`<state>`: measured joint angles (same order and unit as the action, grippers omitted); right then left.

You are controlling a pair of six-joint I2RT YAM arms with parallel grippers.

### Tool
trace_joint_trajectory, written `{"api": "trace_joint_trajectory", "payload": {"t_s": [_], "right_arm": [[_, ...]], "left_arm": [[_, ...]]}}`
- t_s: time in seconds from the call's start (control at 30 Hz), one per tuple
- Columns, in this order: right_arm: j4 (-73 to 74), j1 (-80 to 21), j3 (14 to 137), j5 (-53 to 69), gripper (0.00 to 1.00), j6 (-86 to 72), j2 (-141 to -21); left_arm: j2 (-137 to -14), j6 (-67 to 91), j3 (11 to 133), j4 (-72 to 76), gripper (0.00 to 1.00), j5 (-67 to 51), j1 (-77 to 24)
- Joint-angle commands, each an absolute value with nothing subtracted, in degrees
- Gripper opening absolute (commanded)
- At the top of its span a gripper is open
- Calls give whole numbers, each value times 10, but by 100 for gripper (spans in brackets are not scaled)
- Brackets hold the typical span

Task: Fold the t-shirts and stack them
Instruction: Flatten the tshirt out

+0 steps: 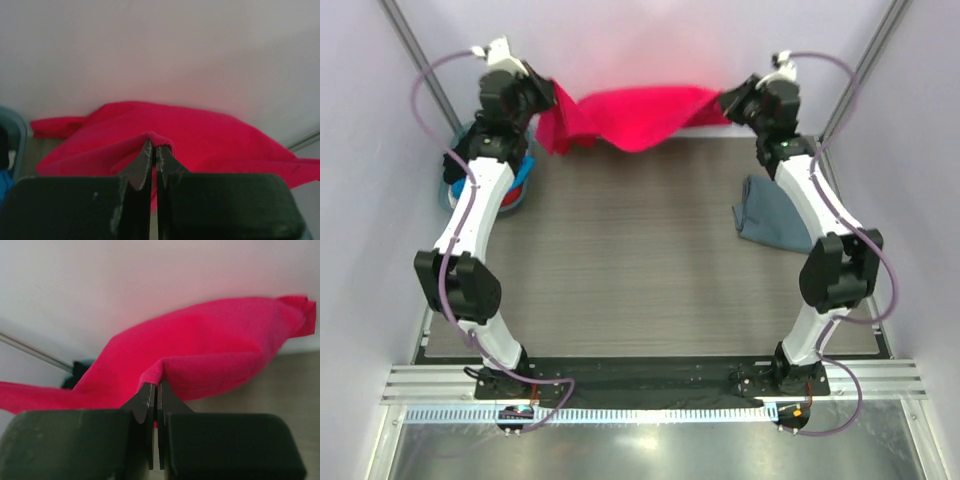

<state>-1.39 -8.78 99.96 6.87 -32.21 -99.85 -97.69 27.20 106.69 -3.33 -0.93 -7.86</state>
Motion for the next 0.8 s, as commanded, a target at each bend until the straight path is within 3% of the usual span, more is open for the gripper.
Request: {"api": "trace_joint_trajectory", "payload": {"t_s": [0.0, 0.33, 0.5, 0.63, 0.77], "right_arm": [[-83, -78, 925, 101, 1, -347, -1034], [-108, -73, 719, 142, 1, -370, -1085], [-114, -79, 615, 148, 1, -363, -1067], [-99, -106, 529, 80, 1, -330, -1005], [-37, -142, 525, -15, 1, -300, -967]], "left_arm": [[-974, 245, 1017, -4, 0, -38, -77], [-879, 286, 744, 21, 0, -5, -102], [-815, 315, 638, 5, 0, 77, -141], [-746, 345, 502, 2, 0, 163, -195], [-701, 362, 440, 2, 0, 204, -208]]}}
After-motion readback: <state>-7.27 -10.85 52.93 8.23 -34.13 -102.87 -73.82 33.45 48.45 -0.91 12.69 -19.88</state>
